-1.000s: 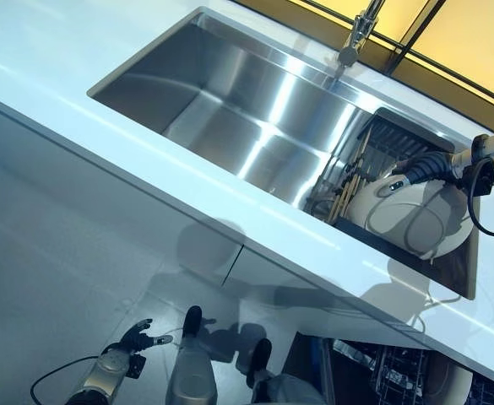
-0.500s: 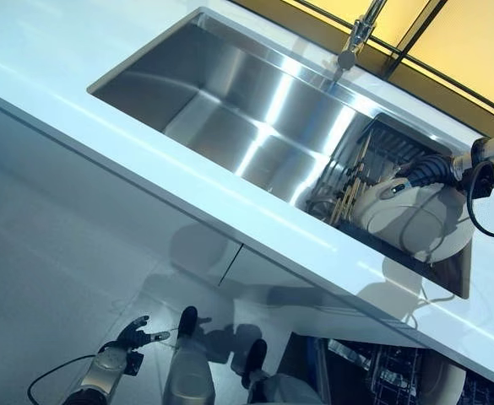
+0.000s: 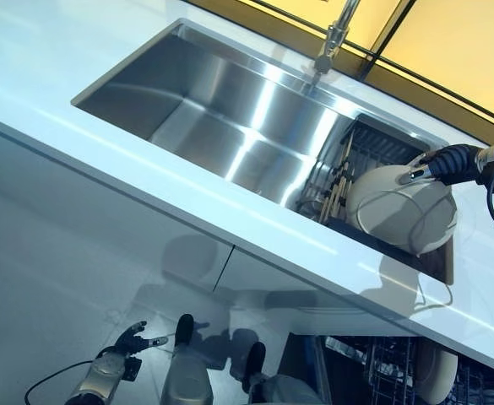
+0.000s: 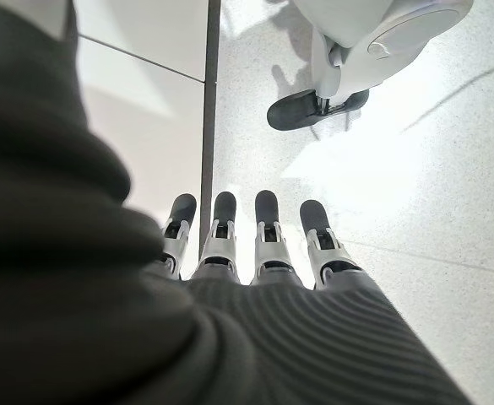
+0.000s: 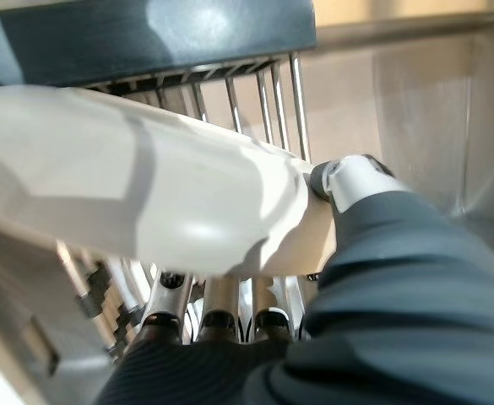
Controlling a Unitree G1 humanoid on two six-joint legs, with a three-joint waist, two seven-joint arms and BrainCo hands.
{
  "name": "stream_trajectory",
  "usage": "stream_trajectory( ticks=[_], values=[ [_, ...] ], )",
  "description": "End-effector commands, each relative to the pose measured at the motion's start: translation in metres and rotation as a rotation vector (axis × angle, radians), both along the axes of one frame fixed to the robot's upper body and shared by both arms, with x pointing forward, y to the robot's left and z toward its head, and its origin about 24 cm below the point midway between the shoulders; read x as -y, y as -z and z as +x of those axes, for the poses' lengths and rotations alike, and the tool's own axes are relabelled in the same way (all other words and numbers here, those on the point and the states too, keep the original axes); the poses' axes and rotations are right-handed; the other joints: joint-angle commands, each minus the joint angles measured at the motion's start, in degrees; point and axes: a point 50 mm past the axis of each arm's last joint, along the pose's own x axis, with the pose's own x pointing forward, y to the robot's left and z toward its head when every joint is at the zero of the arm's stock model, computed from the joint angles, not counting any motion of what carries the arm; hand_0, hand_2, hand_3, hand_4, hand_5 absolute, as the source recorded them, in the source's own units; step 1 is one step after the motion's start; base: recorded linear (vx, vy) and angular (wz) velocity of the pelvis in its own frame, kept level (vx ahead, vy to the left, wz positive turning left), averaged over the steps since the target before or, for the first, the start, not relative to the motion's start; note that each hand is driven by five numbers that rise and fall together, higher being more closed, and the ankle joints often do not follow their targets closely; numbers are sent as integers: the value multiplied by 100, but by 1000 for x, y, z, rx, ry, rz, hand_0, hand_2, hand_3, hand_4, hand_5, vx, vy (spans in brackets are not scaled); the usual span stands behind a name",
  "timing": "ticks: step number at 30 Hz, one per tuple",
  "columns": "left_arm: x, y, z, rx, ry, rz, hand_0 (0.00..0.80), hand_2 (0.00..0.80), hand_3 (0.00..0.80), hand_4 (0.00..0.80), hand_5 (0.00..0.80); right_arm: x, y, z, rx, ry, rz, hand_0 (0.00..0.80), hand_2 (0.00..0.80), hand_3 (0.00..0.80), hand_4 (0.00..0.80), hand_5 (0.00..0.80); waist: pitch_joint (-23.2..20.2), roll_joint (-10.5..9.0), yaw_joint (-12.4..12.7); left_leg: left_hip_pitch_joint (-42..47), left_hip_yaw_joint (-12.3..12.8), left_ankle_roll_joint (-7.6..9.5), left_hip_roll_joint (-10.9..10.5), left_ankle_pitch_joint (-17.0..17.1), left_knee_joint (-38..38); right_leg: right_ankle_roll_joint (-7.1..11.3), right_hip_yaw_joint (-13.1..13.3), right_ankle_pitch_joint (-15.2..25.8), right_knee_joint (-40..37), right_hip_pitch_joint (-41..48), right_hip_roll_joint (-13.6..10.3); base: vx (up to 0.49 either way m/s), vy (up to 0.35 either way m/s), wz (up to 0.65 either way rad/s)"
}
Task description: Take plates into dishwasher
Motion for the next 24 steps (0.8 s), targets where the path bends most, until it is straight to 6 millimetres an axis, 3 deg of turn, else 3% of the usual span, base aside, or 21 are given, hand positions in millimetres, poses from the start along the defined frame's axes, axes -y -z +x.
stream_trajectory(
  ticks=[1,24],
  values=[
    [-9,-5,0,26,7,34,0,0,0,0,0,2,-44,0,161,35,-25,800,800,800,800,800,-261,-234,-37,507,190,256,-421,-1006,-7,600,374,370,4,-243,-448,-29,36,-8],
    [-3,4,-12,-24,33,17,0,0,0,0,0,5,-78,5,566,181,88,800,800,800,800,800,-459,-16,-92,772,174,482,-634,-1195,-7,795,492,508,75,-197,-690,-15,67,-3]
  ],
)
